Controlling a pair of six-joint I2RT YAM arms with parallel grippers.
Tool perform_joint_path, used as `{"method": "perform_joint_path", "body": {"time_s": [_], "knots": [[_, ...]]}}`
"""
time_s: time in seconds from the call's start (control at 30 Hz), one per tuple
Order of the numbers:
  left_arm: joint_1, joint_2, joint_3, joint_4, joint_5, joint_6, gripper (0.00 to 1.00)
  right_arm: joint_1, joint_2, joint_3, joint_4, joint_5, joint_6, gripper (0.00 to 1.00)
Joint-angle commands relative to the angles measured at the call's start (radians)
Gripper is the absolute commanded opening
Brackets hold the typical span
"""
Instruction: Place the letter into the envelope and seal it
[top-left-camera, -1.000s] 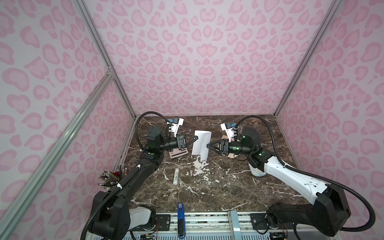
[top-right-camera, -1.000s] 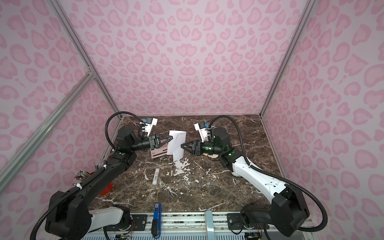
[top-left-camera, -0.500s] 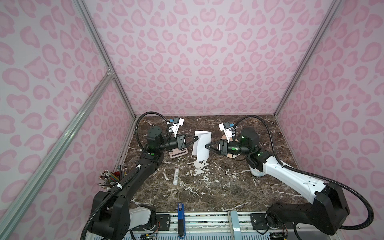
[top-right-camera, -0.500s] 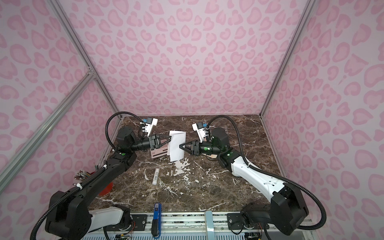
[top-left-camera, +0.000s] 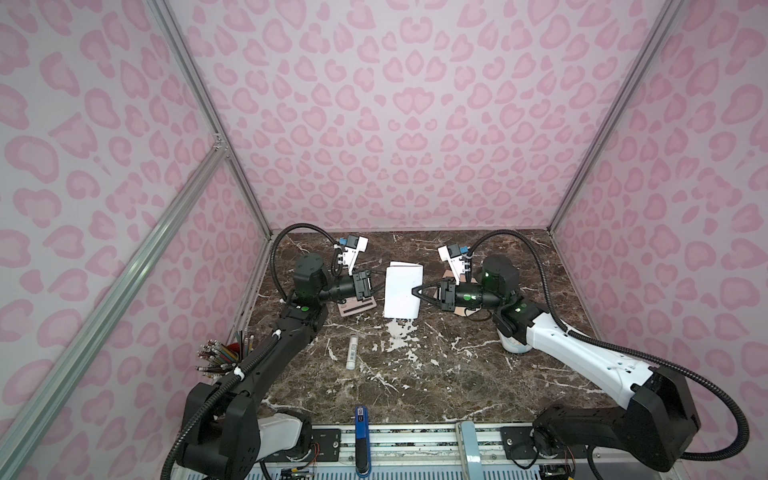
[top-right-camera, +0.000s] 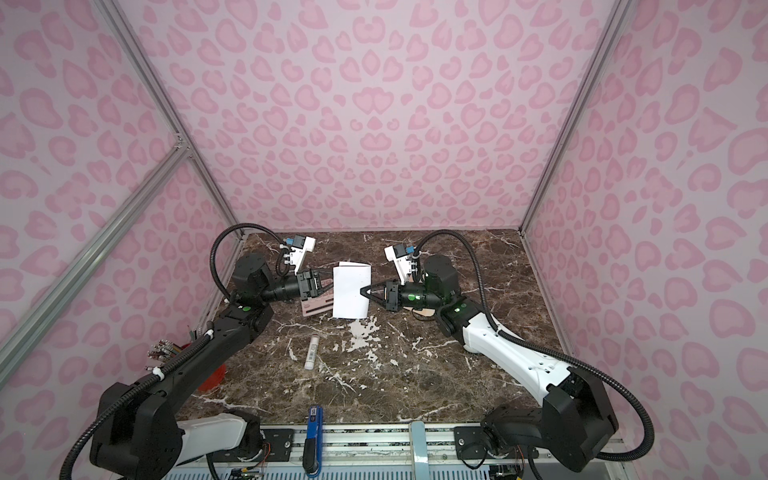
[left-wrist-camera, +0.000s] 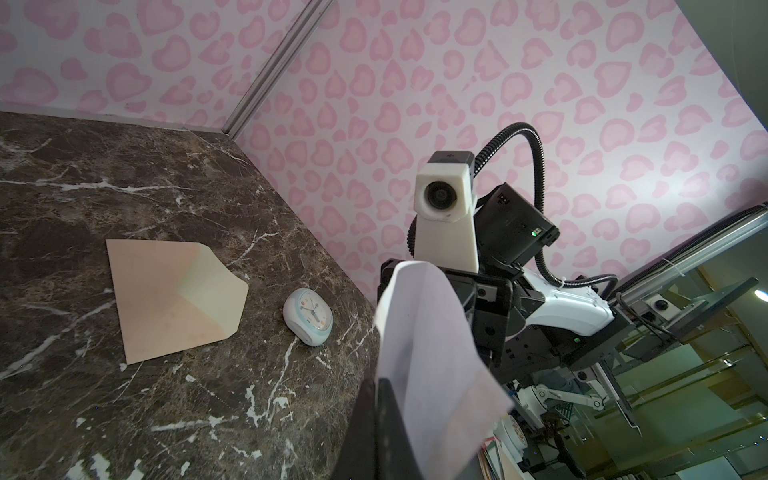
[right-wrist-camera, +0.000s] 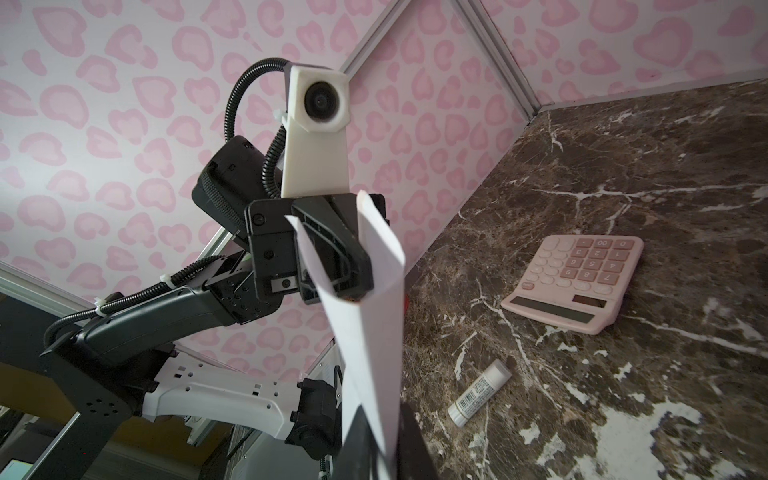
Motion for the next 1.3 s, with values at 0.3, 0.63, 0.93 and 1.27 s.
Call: {"method": "perform_joint_path", "body": {"time_s": [0.3,0.63,0.93,1.27], "knots": [[0.006,-0.062,0.011,-0.090,-0.048,0.101,0.26,-0.002,-0.024,0.035,-0.112,0.025,-0.096,0.00],[0.053,-0.288,0.082,-0.564,-0.275,0.515,0.73,0.001,-0.046,0.194,-0.615,0.258,-0.511,0.00],[-0.013,-0.417,0.030,-0.654,-0.267,0.824,0.94,0.021,-0.131,0.163,-0.609,0.209,-0.796,0.00],[-0.069,-0.389,0.030,-0.629,-0.192,0.891,0.93,0.090,-0.085,0.242,-0.791,0.249,-1.044,0.00]]}}
